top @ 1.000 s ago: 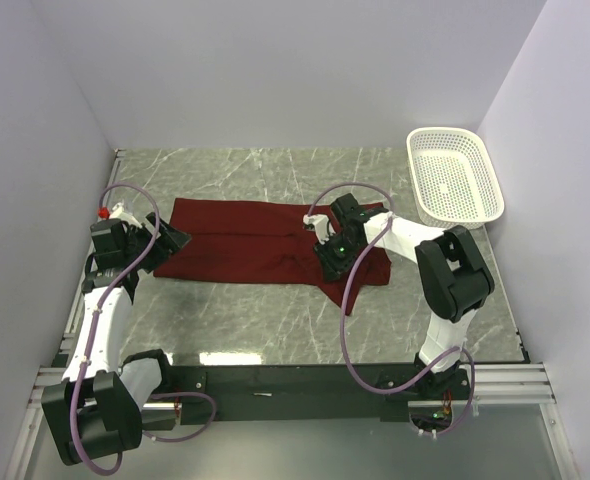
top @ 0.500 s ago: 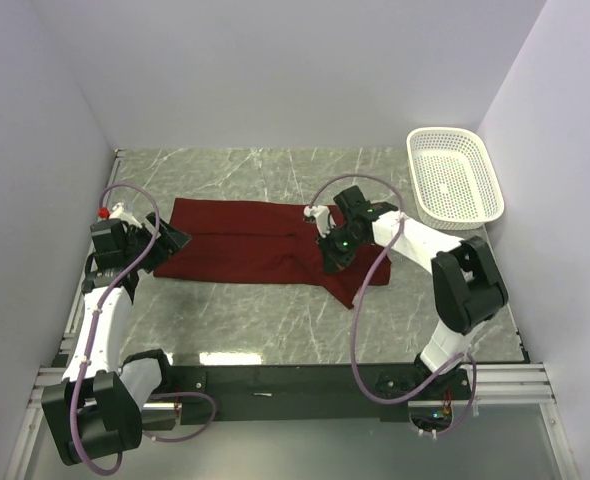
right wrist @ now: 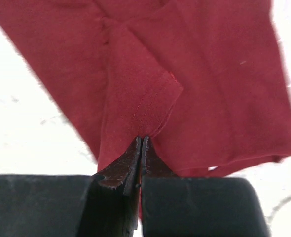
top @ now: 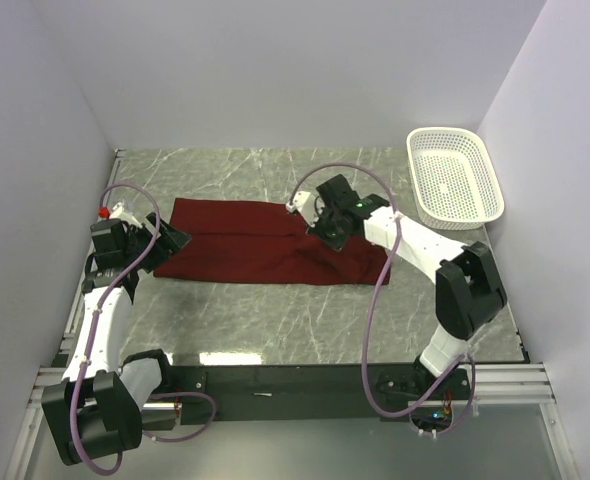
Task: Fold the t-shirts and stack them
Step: Fold the tshirt
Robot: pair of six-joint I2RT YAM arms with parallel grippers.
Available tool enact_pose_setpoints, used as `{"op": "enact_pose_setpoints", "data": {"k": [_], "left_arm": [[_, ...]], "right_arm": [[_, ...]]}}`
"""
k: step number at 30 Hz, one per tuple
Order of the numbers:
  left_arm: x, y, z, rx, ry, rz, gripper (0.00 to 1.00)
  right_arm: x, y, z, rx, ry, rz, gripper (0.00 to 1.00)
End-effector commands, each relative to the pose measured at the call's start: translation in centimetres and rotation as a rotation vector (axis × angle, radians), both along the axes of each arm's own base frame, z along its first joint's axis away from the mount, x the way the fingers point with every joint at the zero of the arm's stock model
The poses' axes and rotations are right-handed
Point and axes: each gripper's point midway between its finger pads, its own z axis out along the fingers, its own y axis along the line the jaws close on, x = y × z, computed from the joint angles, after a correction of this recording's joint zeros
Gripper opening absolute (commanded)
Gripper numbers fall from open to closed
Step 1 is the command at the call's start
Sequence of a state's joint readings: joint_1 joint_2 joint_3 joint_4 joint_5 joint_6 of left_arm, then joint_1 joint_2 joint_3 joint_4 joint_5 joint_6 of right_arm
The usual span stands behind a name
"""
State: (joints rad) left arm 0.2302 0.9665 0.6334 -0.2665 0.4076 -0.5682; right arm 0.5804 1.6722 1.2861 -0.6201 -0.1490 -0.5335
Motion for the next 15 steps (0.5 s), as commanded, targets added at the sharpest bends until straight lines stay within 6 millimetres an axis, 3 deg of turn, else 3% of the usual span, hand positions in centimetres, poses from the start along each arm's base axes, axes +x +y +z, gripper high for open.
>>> {"op": "enact_pose_setpoints", "data": {"k": [1,9,15], "left_arm": [[0.4,-0.1,0.8,0.015,-0.046,-0.026,0.82],[0.5,-0.1,0.7,0.013,-0.045,-0.027,0.82],[0.5,-0.1,0.8,0.015,-0.048,-0.028,0.82]], "right_arm": [[3.7,-0.1,2.0,-0.123,-0.18,0.014,0.0],[5.6,0.8,3.9,-0.235,-0.358,0.061,0.0],[4.5,2.6,4.4,-0.28,-0.479,0.149,0.0]]}}
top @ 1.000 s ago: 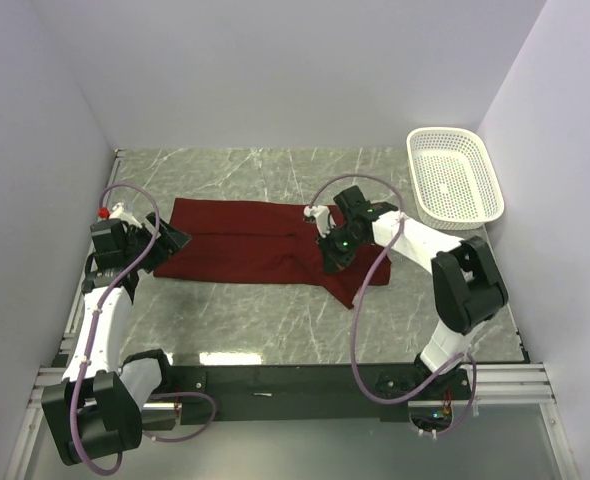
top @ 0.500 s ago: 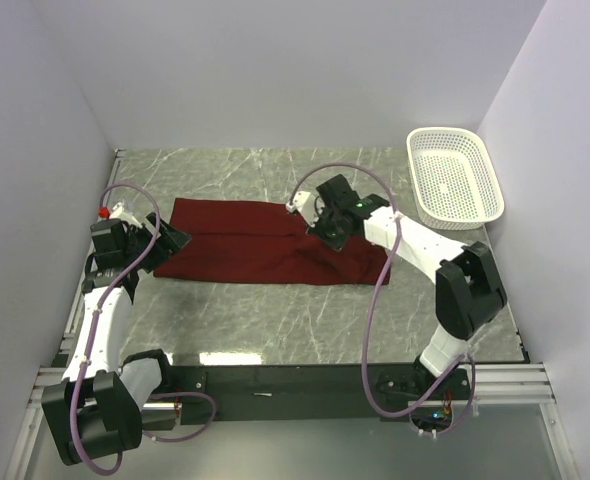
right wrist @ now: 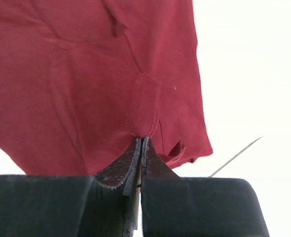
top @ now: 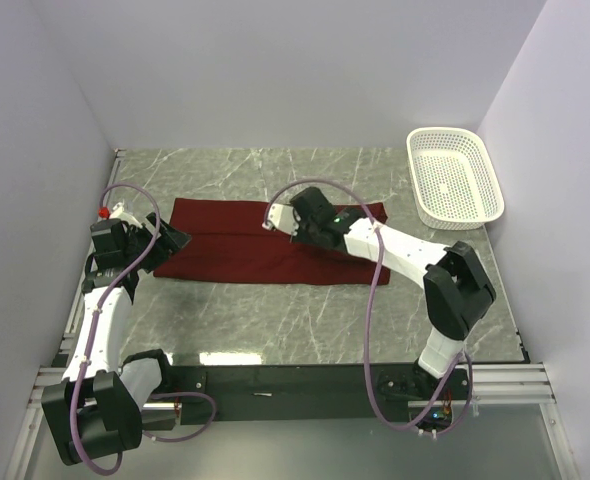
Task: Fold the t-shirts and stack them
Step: Fold the tshirt
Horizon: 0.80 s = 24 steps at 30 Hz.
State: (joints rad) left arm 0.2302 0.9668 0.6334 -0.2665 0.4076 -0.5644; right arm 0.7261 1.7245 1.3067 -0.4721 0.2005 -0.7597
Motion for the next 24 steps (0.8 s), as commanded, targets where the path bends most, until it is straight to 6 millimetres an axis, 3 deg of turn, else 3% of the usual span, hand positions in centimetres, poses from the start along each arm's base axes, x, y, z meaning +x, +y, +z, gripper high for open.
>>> {"op": "enact_pose_setpoints", "data": {"k": [1,18,21,24], "left_arm": [[0.5,-0.2,0.8,0.009,-0.046,-0.028,0.82],[0.4,-0.7,0.6,-0.01,-0.046,-0.06,0.82],[0.4,-1.8,0.8,-0.048,-0.067,-0.122,0.81],[0.2,-4.7,1.7,-0.135,-0.119,-0.277,0.76]], "right_arm": [[0.6,1.0,2.8,-0.014,-0.147,0.044,0.0],[1.1,1.0,1.8,-0.077,-0.186,0.059,0.0],[0.7,1.4,2.2,-0.048,-0.171,0.064,0.0],[-0.3,1.6,2.7,0.007,-0.142,0.083,0.0]]}}
